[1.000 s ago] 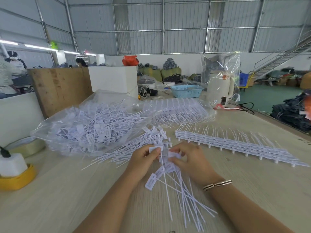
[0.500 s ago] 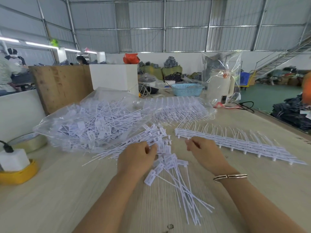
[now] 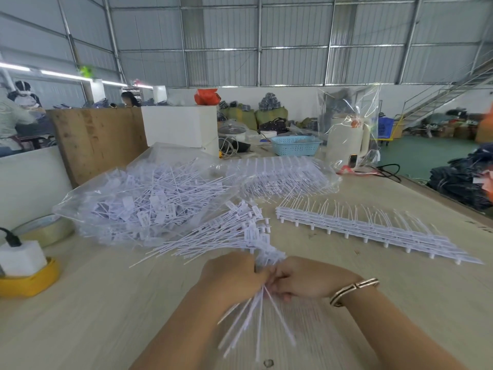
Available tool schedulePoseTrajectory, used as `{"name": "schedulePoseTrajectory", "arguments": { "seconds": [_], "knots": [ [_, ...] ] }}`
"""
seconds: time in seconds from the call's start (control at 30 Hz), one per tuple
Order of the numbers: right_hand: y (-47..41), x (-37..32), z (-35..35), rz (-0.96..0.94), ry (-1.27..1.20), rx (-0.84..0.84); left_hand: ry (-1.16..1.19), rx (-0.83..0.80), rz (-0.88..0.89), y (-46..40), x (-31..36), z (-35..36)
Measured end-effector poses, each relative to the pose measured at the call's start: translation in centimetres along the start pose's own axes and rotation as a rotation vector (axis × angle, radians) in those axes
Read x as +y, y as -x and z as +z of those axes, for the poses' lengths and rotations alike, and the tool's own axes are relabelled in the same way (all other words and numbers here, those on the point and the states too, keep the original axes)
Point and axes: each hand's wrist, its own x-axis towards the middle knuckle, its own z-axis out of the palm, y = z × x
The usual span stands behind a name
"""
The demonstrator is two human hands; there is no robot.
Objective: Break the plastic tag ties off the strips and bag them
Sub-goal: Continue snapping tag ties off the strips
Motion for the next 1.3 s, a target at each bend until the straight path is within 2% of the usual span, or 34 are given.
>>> {"name": "schedulePoseTrajectory", "arguments": {
  "seconds": [0.13, 0.2, 0.47, 0.6, 0.7, 0.8, 0.93, 1.0, 1.13, 1.3],
  "knots": [
    [0.4, 0.1, -0.7, -0.004, -0.185, -0.114, 0.134, -0.168, 0.112, 0.1, -0.5, -0.5],
    [0.7, 0.8, -1.4, -0.003, -0.258, -0.091, 0.121, -0.180, 0.137, 0.2, -0.3, -0.5],
    [1.0, 3.1, -2.6, 0.040, -0.434, 0.045, -0.009, -0.012, 0.133, -0.7, -1.1, 0.6],
    [0.6, 3.4, -2.9, 0.043, -0.473, 0.226, 0.001, 0.140, 0.088, -1.9, -3.3, 0.6],
    [0.0, 3.5, -2.4, 0.062, -0.349, 0.446, 0.021, 0.250, 0.003, -2.8, -4.7, 0.9],
    [-0.7, 2.8, -0.9, -0.035, -0.030, 0.639, 0.013, 0.319, 0.034, -3.1, -5.0, 1.2],
    [-1.5, 1.5, 0.9, -0.268, 0.237, 0.521, -0.023, 0.334, 0.110, -3.0, -4.9, 1.1],
    [-2.1, 1.5, 1.6, -0.245, 0.358, 0.504, -0.024, 0.332, 0.102, -2.9, -4.8, 1.3],
    [-2.9, 2.1, 2.1, -0.166, 0.469, 0.529, -0.030, 0.427, 0.003, -3.4, -4.9, 1.7],
    [-3.3, 2.6, 2.3, -0.150, 0.493, 0.540, -0.111, 0.469, -0.100, -3.7, -4.5, 2.3]
  ]
}}
